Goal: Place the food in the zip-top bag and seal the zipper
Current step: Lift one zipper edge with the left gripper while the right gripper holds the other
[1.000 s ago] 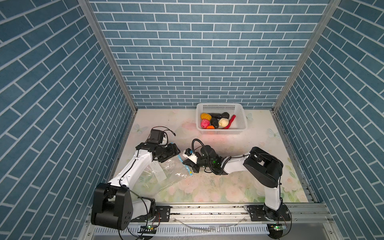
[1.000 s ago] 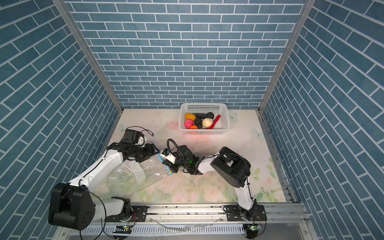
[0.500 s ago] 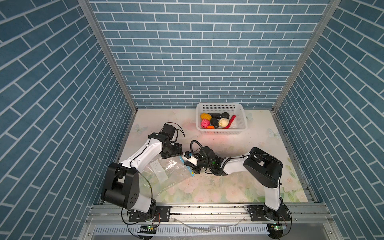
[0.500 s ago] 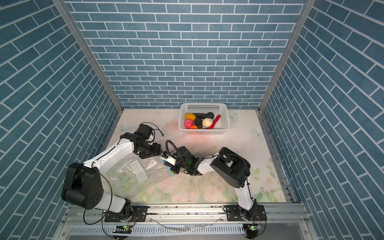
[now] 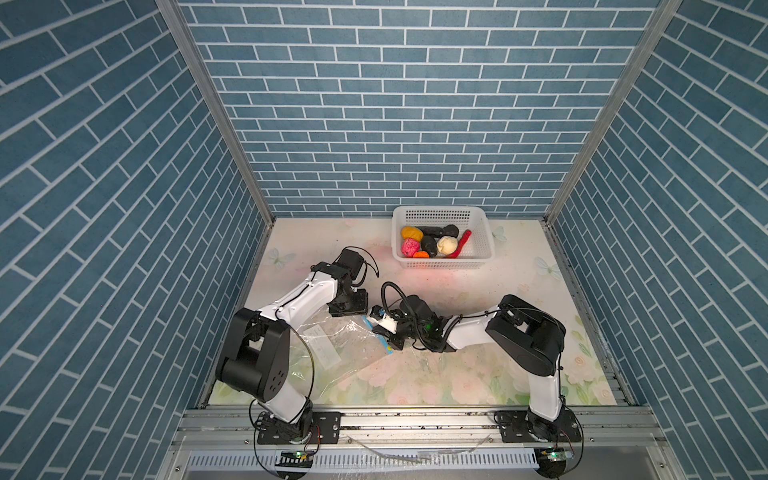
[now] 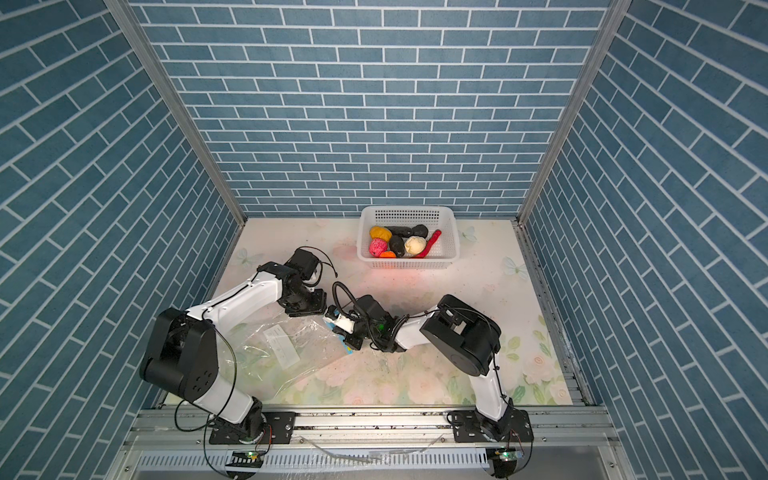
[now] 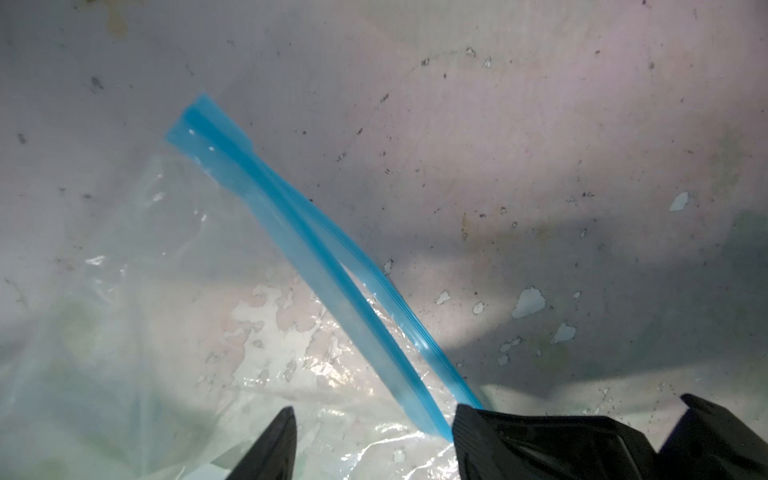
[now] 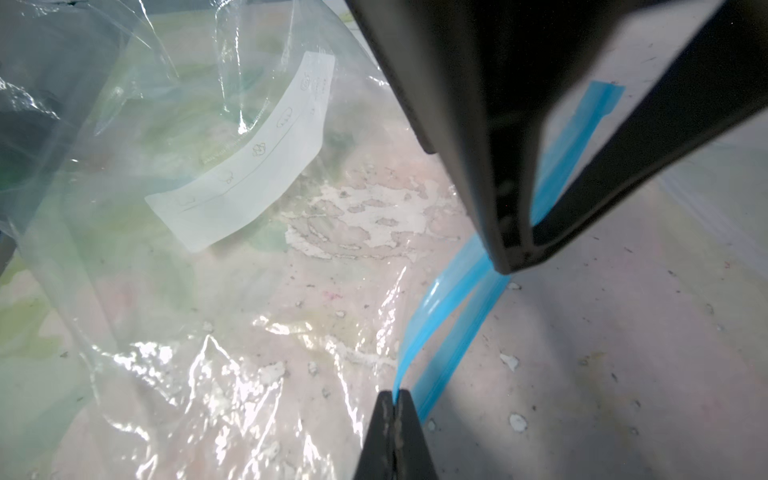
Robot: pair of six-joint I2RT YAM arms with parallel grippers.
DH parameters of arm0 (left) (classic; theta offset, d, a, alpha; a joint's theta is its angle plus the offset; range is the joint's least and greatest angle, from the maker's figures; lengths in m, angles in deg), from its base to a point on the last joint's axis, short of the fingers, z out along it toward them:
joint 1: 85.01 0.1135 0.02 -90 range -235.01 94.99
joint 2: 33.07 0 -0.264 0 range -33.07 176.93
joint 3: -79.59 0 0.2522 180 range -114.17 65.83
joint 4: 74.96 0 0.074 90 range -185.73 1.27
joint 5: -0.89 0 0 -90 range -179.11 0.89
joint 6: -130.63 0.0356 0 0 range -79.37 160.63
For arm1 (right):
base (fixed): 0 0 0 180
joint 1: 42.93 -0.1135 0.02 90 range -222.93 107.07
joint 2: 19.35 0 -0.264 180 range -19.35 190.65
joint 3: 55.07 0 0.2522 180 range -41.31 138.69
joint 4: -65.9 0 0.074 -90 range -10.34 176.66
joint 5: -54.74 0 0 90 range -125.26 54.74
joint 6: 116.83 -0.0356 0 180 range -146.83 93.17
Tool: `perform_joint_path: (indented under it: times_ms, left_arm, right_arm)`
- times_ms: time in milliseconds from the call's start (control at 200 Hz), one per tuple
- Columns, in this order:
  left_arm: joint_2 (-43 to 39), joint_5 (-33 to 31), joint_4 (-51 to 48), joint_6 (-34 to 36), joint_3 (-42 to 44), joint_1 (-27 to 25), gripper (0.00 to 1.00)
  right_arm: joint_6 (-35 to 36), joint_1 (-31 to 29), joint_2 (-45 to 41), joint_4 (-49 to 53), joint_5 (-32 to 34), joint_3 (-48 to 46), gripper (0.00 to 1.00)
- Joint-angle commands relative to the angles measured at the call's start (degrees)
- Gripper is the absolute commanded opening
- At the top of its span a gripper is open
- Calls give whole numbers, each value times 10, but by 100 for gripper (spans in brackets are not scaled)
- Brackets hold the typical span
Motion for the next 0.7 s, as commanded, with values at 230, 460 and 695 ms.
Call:
perform_joint_path:
  times_ms: [230, 460, 695]
  left_arm:
    - [18, 52, 49, -48, 10, -14, 61]
    - [27, 42, 36, -46, 2, -14, 60]
    - [37, 13, 8, -24, -11, -14, 48]
  right_arm:
    - [29, -7, -10, -118, 9, -21, 0]
    - [47, -6, -5, -144, 26, -26, 0]
    - [59, -7, -5, -149, 36, -22, 0]
